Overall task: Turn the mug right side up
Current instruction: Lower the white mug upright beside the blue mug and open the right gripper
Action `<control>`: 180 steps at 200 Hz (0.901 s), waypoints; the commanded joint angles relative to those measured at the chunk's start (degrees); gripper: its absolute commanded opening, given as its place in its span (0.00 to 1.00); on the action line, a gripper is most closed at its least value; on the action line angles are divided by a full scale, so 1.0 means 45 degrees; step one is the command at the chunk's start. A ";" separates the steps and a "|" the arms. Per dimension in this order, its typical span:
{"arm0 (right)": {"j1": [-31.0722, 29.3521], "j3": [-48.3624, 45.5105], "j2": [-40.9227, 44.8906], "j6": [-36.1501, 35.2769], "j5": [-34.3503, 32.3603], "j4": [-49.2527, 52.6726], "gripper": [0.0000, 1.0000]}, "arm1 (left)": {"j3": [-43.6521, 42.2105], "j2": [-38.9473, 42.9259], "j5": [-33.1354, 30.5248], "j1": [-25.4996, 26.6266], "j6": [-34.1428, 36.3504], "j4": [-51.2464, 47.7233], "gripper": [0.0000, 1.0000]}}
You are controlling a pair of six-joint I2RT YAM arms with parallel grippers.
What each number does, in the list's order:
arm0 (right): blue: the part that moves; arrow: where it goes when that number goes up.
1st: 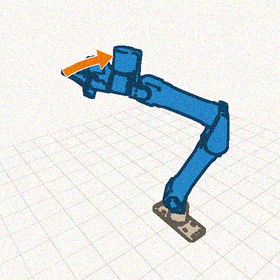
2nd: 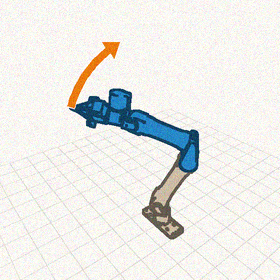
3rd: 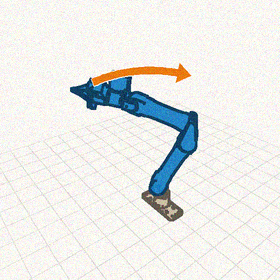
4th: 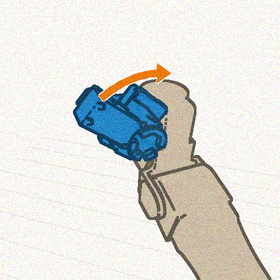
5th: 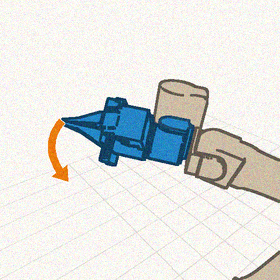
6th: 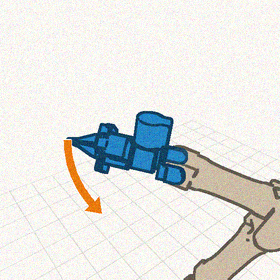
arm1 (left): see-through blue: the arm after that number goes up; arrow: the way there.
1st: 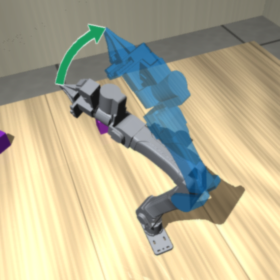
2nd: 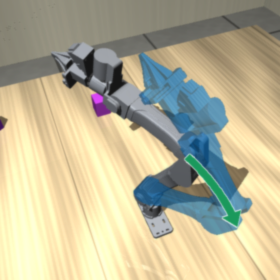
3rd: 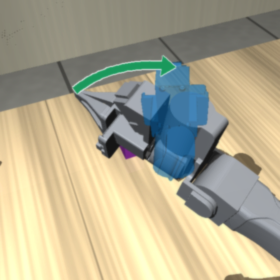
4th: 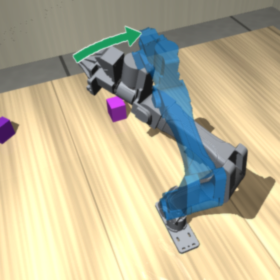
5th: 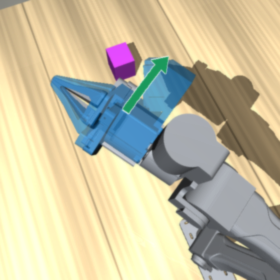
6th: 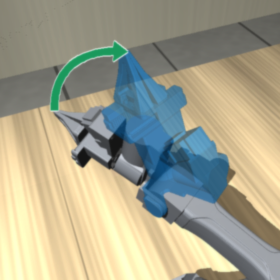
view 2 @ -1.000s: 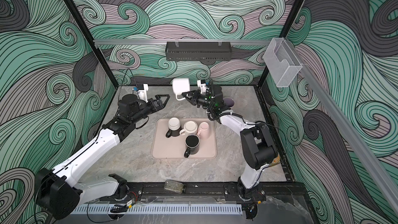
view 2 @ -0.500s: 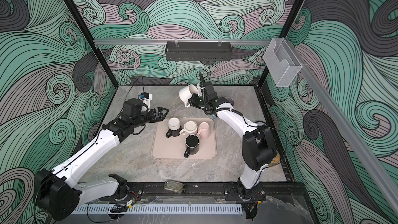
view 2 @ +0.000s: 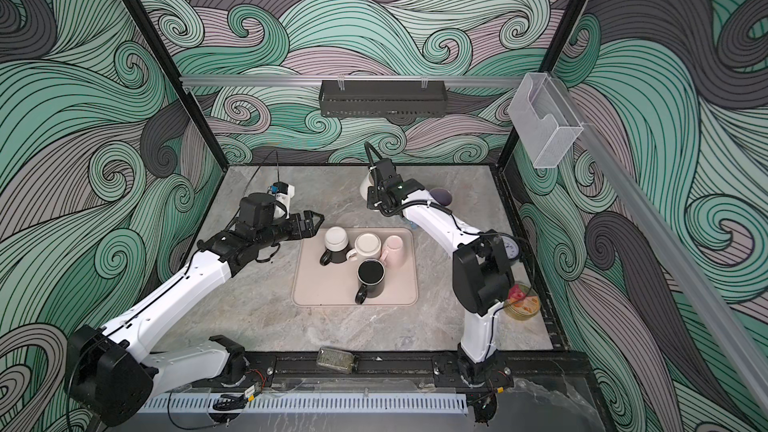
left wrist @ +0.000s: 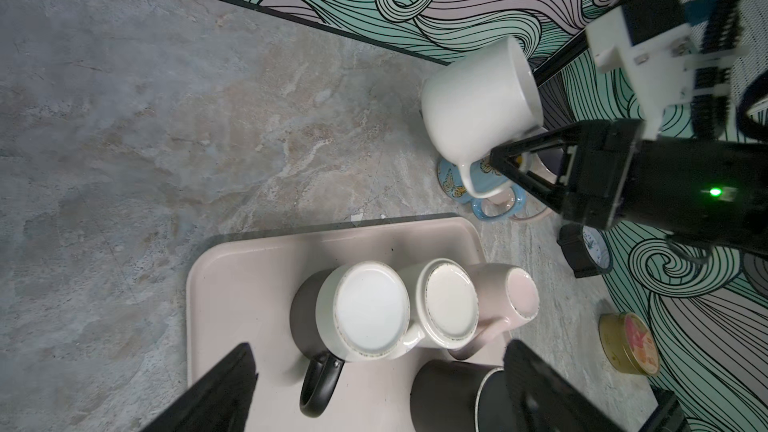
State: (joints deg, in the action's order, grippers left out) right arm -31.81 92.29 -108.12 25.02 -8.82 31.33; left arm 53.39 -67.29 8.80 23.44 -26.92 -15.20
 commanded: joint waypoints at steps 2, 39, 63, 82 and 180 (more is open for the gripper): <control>-0.0001 0.0753 -0.0288 -0.0376 -0.1293 -0.0270 0.00 | -0.0006 0.0011 0.0115 0.0046 0.0183 -0.0250 0.94; 0.0015 0.1105 -0.1146 -0.0537 -0.1893 -0.0187 0.00 | -0.0042 -0.0013 0.0198 0.0162 0.0223 -0.0311 0.94; 0.0045 0.1280 -0.1575 -0.0649 -0.2076 -0.0134 0.00 | -0.0008 -0.0041 0.0136 0.0275 0.0322 -0.0371 0.94; 0.0078 0.1402 -0.1882 -0.0719 -0.1959 -0.0140 0.00 | -0.0027 -0.0057 0.0140 0.0313 0.0361 -0.0386 0.93; 0.0245 0.1212 -0.2507 -0.0736 -0.2178 -0.0107 0.00 | -0.0201 -0.0045 0.0140 0.0357 0.0391 -0.0411 0.93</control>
State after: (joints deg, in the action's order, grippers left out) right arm -31.20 96.77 -119.39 21.63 -15.79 33.63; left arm 52.66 -67.29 9.04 24.58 -26.11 -15.99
